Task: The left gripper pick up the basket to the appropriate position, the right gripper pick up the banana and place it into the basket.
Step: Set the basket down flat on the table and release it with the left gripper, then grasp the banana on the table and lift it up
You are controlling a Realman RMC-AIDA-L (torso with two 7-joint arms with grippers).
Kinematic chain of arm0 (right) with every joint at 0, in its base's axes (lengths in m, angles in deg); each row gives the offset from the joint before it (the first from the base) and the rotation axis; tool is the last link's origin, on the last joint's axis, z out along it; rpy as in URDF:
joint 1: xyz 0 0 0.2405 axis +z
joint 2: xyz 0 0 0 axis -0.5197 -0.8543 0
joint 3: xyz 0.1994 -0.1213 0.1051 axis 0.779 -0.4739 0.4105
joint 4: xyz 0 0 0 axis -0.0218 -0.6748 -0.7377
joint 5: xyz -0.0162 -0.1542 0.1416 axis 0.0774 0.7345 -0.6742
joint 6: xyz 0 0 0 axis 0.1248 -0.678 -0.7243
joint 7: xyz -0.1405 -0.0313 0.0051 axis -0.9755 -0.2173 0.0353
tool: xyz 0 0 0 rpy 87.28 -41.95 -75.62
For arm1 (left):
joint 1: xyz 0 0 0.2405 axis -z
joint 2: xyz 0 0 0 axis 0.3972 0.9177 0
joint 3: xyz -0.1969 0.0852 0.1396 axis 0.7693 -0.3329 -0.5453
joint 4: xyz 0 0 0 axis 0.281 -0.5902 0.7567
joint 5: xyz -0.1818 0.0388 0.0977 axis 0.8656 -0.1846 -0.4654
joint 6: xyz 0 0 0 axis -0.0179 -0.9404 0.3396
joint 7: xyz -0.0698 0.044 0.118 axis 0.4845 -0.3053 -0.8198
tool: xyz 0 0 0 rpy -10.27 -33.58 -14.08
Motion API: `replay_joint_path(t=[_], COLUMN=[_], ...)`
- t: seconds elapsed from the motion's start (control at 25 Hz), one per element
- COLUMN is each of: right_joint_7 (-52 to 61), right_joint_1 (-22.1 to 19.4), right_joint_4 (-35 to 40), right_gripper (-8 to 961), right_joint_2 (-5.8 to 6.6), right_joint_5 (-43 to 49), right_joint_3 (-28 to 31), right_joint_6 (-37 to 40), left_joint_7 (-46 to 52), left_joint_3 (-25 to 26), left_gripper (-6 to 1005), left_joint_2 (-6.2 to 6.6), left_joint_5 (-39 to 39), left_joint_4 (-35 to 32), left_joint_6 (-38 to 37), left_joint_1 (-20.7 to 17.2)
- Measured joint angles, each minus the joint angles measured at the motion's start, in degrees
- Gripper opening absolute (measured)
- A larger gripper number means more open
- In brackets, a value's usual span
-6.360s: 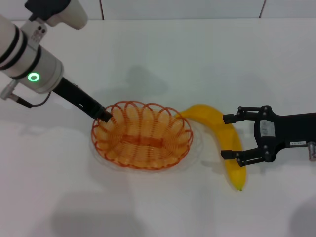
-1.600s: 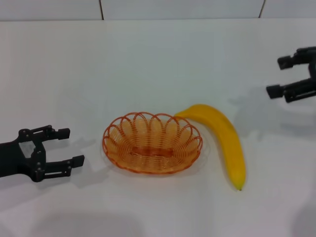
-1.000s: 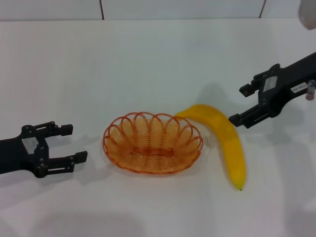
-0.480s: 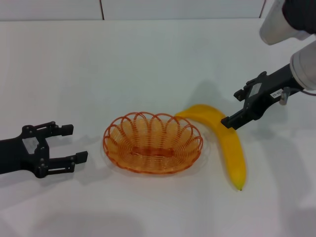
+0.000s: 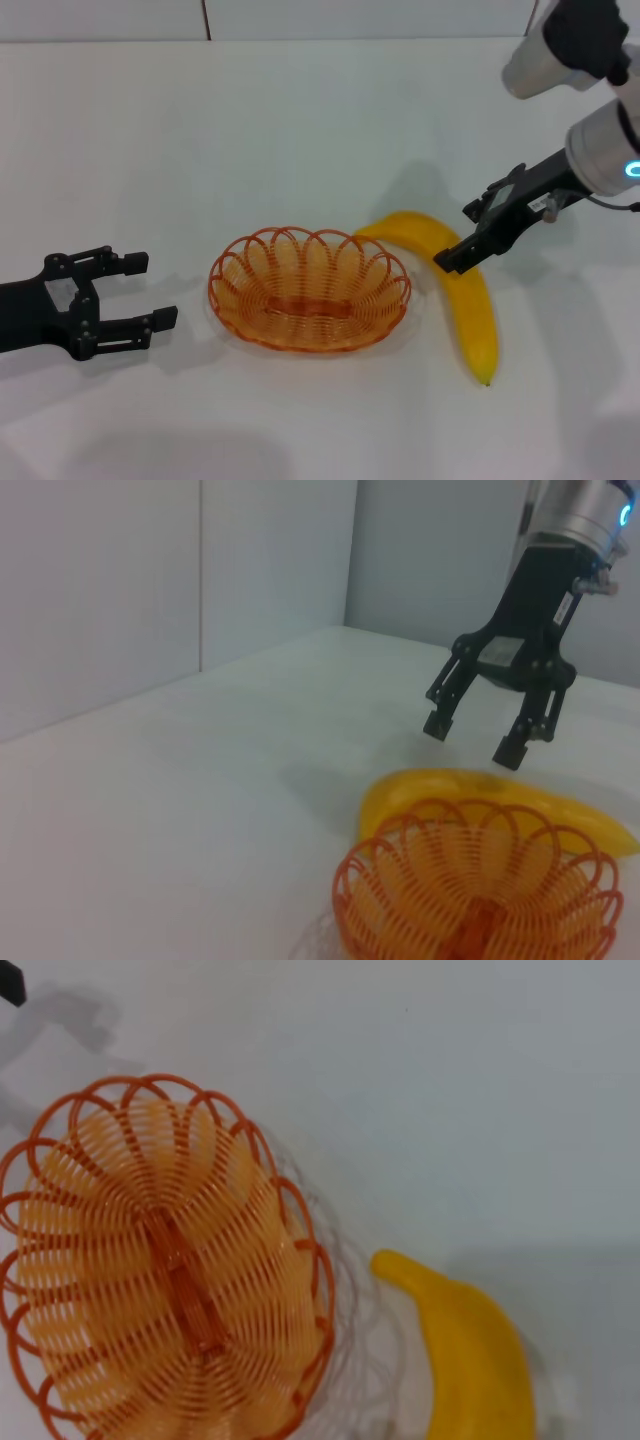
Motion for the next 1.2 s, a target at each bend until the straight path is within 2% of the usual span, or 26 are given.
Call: replay_joint_path(t=[0.28,1.2], right_joint_7=[3.27,4.44], right_joint_1=[0.42,0.51], right_joint_4=[-2.87,-7.19], right_gripper=[863,848], right_joint_2=[0.01,0.11], right_joint_5=[0.23,0.9], right_joint_3=[-2.9,-3.25], right_joint_6=[-3.48,-6.47], left_joint_7=[0.0,-0.09], left_joint_3=[0.0,1.51], left_gripper=[831,831], left_joint_2=[0.0,0.05], left_joint_5=[0.0,-0.17], left_joint_4=[0.0,0.44], left_joint_6=[0.0,0.08], left_joint_1=[0.0,0.04])
